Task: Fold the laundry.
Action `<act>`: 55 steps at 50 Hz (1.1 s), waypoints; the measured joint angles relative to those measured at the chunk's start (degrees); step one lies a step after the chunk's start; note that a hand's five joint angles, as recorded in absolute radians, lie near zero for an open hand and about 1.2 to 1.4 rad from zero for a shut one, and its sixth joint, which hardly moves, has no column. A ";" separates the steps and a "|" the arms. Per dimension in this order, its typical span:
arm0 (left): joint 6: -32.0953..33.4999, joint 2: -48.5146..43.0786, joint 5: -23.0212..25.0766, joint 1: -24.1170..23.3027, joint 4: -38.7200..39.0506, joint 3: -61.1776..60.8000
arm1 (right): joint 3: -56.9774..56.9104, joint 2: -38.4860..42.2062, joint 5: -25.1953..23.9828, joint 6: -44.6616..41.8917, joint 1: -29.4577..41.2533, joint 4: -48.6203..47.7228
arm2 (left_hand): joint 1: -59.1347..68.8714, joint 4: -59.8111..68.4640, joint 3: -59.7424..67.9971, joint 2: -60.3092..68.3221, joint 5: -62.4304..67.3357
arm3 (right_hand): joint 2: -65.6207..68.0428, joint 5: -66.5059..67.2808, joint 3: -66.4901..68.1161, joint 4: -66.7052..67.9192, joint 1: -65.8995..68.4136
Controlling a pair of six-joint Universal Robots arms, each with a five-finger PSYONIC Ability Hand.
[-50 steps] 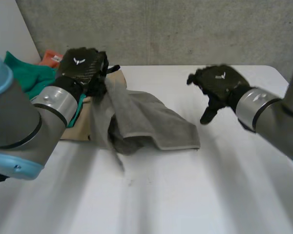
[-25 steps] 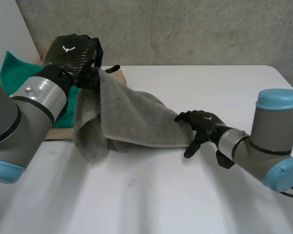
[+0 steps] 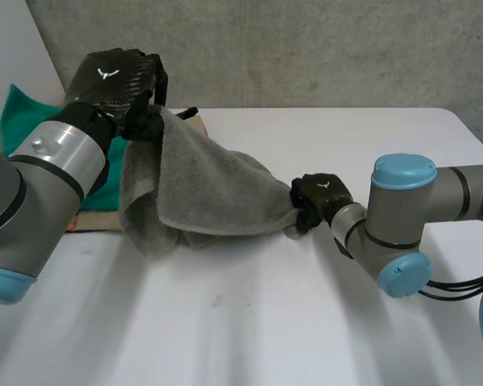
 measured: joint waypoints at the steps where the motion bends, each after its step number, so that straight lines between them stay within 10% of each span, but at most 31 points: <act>1: -0.03 0.30 0.00 0.03 -0.04 -0.06 | -0.48 -0.10 0.11 0.01 -0.03 -0.10 | 0.00 0.00 0.00 0.00 0.00 | 1.26 1.79 2.03 1.87 0.90; 11: -0.04 1.52 0.00 0.62 -1.98 -1.53 | -0.03 -11.89 -0.78 -2.49 -3.71 3.57 | 0.00 0.00 0.00 0.00 0.00 | 1.26 2.06 2.66 2.42 0.90; 25: 0.29 -2.83 9.10 0.88 -19.75 -2.52 | -0.65 -37.06 -6.20 -31.13 -14.06 31.50 | 0.00 0.01 0.00 0.00 0.00 | 1.26 2.06 2.66 2.43 0.90; 35: 3.01 -16.79 12.73 1.15 -24.77 6.41 | 1.03 -28.66 -2.78 -32.96 -9.60 31.35 | 0.00 0.01 0.00 0.00 0.00 | 1.26 2.07 2.66 2.43 0.90; 48: 5.92 -38.20 4.57 1.32 -21.26 27.61 | 0.54 -12.29 5.04 -30.67 -5.19 14.37 | 0.00 0.01 0.01 0.00 0.00 | 1.26 2.10 2.66 2.43 0.90; 50: 5.98 -40.23 3.03 0.86 -18.86 29.31 | 1.19 -10.60 7.12 -30.12 -3.92 11.95 | -30.44 -28.70 -29.02 -29.59 -26.80 | 1.26 2.25 2.66 2.43 0.90; 55: 5.67 -36.81 1.85 -0.50 -15.96 25.10 | 3.38 -11.03 7.92 -28.50 -3.26 11.44 | -42.04 -46.11 -44.84 -45.46 -42.78 | 1.26 2.44 2.66 2.43 0.90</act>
